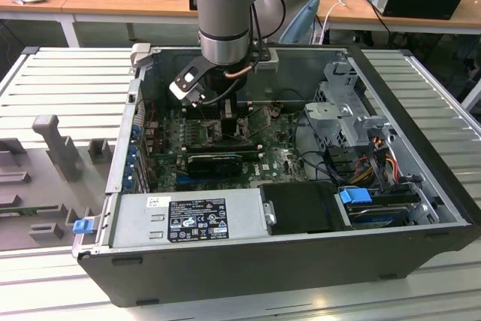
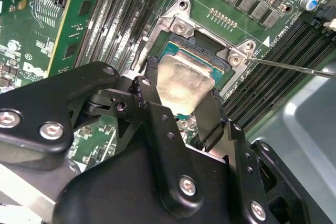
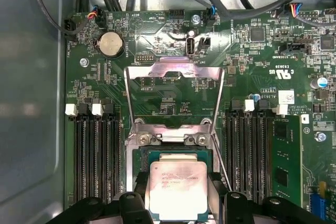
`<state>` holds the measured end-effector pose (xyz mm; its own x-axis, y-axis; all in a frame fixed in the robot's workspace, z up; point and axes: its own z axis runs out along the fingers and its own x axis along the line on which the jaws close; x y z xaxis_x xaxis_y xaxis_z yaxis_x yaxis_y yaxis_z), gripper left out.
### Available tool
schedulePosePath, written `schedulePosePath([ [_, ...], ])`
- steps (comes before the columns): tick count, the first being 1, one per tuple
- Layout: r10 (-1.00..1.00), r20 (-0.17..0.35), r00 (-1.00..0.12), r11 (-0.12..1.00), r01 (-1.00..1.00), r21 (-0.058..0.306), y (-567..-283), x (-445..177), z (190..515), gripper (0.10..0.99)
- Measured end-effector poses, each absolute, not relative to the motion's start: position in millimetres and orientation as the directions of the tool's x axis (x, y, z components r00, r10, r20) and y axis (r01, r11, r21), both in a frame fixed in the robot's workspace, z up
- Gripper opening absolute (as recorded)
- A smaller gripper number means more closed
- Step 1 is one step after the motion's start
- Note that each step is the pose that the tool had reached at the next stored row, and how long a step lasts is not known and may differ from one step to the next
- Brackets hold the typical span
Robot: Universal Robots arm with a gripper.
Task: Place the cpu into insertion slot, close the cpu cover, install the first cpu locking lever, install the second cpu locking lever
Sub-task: 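Place the cpu into insertion slot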
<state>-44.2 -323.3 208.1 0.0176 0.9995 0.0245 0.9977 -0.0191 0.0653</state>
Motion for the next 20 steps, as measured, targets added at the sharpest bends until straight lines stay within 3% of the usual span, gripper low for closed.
schedulePosePath([
  [20, 1.000, 0.024, 0.018, -0.019, 0.998, 0.065, -322.7, -45.1, 203.6, 0.525],
])
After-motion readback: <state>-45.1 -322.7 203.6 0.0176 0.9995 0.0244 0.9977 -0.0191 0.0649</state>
